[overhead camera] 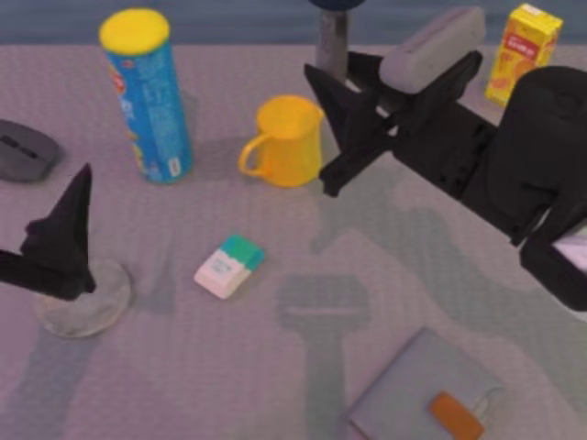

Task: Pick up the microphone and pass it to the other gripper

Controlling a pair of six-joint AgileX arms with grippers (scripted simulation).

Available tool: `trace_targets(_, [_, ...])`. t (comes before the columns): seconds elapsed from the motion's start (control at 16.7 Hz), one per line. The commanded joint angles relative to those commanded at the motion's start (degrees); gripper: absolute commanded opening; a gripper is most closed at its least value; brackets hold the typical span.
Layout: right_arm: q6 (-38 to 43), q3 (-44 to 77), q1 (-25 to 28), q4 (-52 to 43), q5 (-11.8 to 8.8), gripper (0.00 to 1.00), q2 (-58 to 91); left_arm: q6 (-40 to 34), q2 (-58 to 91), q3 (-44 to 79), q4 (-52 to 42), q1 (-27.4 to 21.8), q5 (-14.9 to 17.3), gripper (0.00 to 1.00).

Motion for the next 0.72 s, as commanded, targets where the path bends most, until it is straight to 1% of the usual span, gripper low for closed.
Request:
trace_targets(0.24, [0.00, 0.00, 0.00, 0.00, 0.00, 0.00, 0.00, 0.07, 17.70, 10.40, 7.27, -8.69, 3.35, 1.00])
trace_targets(0.42, [0.00, 0.00, 0.00, 0.00, 0.00, 0.00, 0.00, 0.30, 28.91, 16.63, 11.56, -14.07, 5.43, 1.00])
trace_targets(0.6, [0.00, 0.00, 0.00, 0.00, 0.00, 0.00, 0.00, 0.50, 35.82, 20.34, 14.05, -17.49, 6.75, 1.00])
trace_targets(0.72, [0.00, 0.00, 0.00, 0.00, 0.00, 0.00, 0.00, 0.56, 37.47, 21.26, 14.64, -18.40, 7.11, 1.00])
